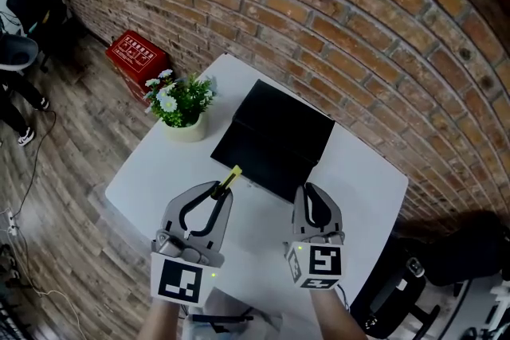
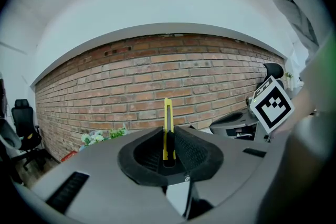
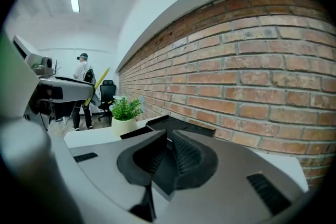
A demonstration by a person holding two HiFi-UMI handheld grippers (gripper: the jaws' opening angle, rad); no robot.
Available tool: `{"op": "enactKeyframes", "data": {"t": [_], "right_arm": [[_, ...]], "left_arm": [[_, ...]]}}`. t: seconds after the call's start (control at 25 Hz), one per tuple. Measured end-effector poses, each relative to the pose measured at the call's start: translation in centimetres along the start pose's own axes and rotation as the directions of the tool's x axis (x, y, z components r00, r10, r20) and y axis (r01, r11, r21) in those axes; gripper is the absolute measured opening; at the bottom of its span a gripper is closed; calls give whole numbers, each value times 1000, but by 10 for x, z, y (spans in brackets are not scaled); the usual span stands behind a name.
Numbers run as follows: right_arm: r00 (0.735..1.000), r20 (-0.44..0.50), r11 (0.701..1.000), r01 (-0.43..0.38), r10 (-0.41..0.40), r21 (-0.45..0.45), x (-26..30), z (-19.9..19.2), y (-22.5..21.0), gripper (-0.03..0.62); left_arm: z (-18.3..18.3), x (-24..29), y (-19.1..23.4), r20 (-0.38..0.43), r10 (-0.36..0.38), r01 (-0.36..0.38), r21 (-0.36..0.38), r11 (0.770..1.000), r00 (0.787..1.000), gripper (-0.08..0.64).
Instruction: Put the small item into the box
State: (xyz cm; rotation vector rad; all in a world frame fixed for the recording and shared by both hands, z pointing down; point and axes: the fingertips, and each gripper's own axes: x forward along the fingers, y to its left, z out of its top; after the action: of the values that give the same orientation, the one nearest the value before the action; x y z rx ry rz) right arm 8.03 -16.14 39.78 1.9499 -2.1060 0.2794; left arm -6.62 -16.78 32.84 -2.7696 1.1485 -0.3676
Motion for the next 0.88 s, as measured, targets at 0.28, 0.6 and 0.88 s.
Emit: {"op": "enactKeyframes", "data": {"t": [0.28, 0.6, 0.88], "right_arm": [[1000, -6, 1000, 20, -20, 4, -5, -3, -12, 61], [999, -7, 999, 39, -39, 8, -5, -4, -17, 61], [997, -13, 997, 76, -76, 23, -5, -7, -32, 60]], "left_arm": [[2, 7, -4, -8, -28, 28, 26, 999, 1000, 67], [-2, 24, -6, -16, -76, 77, 60, 995, 997, 67], [-10, 59, -9, -47, -176, 181, 140, 973, 983, 67]]}}
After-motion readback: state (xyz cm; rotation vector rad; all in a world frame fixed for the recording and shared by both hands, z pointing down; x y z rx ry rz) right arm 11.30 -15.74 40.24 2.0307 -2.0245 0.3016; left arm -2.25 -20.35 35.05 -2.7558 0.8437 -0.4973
